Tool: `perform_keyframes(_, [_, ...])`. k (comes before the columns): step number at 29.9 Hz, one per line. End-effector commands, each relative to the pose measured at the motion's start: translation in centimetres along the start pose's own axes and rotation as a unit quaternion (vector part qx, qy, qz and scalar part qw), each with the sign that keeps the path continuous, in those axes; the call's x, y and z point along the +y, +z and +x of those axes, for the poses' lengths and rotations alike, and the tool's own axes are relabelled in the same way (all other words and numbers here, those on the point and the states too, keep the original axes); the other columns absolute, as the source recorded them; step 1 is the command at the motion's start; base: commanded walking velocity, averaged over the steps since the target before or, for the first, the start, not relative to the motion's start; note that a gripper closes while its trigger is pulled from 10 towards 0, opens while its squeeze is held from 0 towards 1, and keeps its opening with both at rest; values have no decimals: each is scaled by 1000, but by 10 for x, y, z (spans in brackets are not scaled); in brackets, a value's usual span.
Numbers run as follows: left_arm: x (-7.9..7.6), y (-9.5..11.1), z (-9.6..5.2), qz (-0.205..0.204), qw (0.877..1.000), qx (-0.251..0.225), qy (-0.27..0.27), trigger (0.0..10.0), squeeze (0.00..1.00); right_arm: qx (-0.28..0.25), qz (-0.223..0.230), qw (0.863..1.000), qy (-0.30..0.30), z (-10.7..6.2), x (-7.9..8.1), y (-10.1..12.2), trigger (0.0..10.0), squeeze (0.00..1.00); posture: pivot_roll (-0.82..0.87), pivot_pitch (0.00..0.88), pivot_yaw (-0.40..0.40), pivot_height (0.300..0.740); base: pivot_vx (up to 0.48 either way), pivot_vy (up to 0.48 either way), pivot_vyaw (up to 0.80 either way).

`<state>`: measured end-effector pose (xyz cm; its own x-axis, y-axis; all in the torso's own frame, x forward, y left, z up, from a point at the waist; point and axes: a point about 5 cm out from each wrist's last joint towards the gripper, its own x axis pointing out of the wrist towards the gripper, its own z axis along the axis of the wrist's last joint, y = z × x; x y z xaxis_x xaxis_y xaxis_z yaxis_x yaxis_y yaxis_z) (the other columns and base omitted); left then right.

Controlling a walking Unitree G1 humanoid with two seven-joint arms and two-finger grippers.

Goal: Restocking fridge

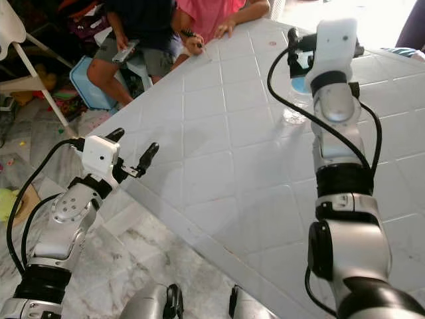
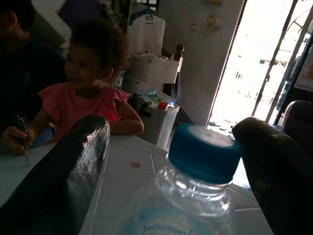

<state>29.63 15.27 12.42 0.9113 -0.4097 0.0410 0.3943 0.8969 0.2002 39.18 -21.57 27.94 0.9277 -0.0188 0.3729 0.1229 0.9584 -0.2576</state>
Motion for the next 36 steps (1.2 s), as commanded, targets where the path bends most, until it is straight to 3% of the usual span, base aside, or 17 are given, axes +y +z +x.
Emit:
perform_keyframes(1, [5, 1, -4, 7, 1000, 3, 3, 10000, 0, -12, 3, 1000, -2, 4, -3, 7, 1294, 0, 62, 151, 108, 740, 0, 0, 0])
perform_keyframes(2, [5, 1, -4, 7, 1000, 4, 3, 10000, 0, -12, 9, 1000, -4, 6, -4, 9, 0, 0, 63, 149, 109, 740, 0, 0, 0])
perform_keyframes(22, [-1, 0, -1, 3, 1000, 11, -7, 10000, 0, 23, 12, 999, -27, 4, -8, 0, 0, 0, 50, 148, 101, 740, 0, 0, 0])
perform_keyframes(36, [-3, -1, 1, 0, 1000, 15, -9, 10000, 0, 44, 39, 998, -37, 0, -6, -5, 0, 0, 41, 134, 99, 740, 0, 0, 0])
